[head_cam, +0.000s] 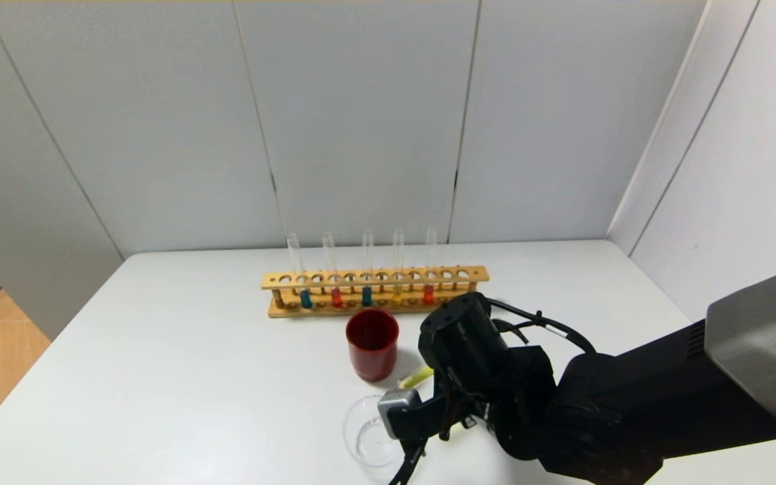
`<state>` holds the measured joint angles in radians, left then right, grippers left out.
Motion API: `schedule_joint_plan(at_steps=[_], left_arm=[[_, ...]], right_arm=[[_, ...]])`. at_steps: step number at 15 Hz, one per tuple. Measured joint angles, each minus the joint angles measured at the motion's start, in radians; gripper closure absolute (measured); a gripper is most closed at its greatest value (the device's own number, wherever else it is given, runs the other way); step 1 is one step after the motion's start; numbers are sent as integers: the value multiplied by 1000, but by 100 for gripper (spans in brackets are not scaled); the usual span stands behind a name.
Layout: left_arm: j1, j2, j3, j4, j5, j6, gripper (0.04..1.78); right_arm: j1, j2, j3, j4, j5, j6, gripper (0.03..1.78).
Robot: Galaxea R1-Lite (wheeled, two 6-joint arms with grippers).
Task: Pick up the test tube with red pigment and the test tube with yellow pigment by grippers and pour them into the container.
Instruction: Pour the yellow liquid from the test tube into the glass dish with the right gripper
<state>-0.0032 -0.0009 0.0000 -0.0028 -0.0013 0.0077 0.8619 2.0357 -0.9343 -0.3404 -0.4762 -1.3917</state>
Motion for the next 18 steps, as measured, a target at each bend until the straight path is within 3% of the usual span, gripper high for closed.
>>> schedule_joint_plan(at_steps=[4, 12, 18], left_arm=[[0, 0, 0, 0, 0, 0, 8], [0, 0, 0, 0, 0, 0, 8], [0, 0, 0, 0, 0, 0, 8]], right_arm=[[15, 7, -9, 1, -34, -35, 147], [27, 23, -45, 28, -58, -68, 147], [55, 30, -96, 90, -144, -126, 147]])
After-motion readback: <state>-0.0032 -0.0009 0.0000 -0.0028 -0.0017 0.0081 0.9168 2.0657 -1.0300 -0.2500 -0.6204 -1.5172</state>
